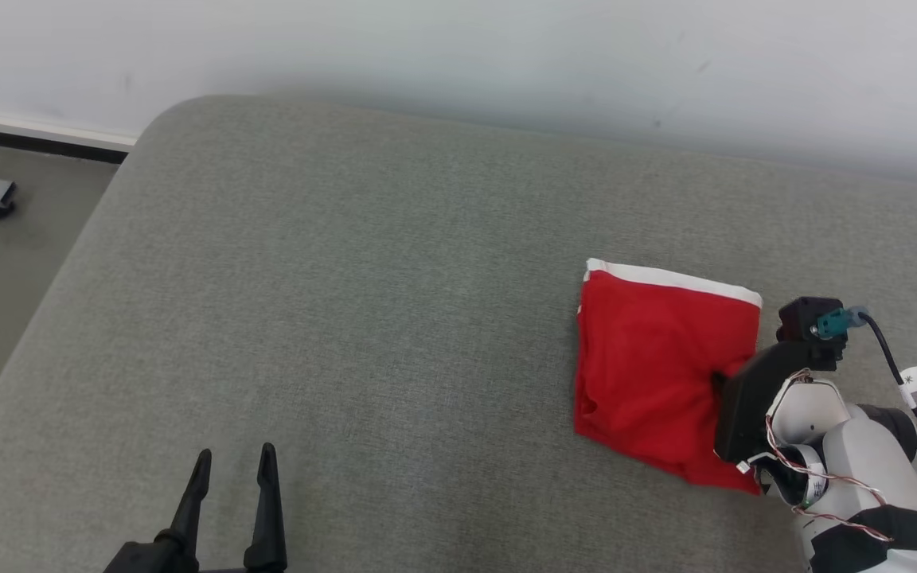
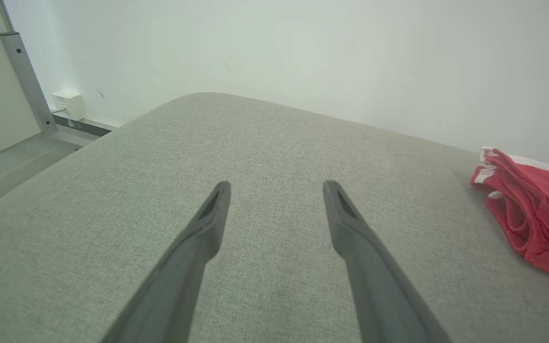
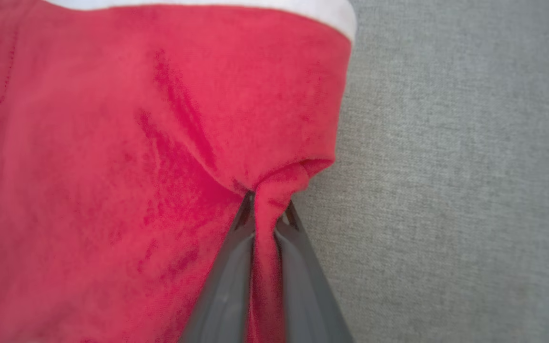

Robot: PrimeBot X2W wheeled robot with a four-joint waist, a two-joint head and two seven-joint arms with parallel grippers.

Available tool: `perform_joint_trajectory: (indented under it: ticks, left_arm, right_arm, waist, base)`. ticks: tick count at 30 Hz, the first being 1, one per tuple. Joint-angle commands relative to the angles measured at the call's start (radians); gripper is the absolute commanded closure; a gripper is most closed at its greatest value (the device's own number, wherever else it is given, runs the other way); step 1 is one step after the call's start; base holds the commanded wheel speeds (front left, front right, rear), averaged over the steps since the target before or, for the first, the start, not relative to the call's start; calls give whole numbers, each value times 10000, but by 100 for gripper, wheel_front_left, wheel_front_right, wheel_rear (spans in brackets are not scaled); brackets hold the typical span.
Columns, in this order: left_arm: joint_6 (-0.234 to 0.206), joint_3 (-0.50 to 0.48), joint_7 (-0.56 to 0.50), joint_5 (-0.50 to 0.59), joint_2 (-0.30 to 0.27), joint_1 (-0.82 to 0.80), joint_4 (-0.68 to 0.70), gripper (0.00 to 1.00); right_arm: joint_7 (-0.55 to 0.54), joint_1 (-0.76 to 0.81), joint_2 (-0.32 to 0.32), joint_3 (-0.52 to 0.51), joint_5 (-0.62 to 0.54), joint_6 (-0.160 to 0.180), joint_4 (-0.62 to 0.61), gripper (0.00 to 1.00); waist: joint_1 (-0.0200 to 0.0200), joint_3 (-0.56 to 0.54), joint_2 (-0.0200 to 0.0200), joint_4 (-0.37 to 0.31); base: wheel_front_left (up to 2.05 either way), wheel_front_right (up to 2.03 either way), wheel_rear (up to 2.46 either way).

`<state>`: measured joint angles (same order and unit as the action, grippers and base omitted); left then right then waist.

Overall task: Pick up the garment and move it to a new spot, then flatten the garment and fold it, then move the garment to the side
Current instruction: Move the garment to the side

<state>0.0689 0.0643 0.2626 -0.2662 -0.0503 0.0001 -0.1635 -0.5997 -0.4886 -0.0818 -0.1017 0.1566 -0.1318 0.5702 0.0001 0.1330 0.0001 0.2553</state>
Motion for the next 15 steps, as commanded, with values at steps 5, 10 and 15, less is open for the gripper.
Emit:
perform_joint_trajectory:
  ticks: [5, 10, 15]
  left_arm:
    - [-58, -165, 26, 35, 2, 95, 197, 0]
    - [-89, -310, 26, -55, 3, 30, 391, 0]
    - [-246, -245, 26, -180, 0, -238, 633, 0]
  right_arm:
    - [-457, 12, -569, 989, 392, 28, -909, 100]
    - [-1074, -149, -1309, 2141, 857, 28, -1966, 100]
    - [-1538, -260, -1924, 2958, 1299, 28, -3067, 100]
  waist:
    - [-1, -104, -1, -732]
    - [-1, -67, -1, -1567]
    - [-1, 199, -1, -2482]
  base:
    - [0, 0, 0]
    - [0, 0, 0]
    - [0, 0, 0]
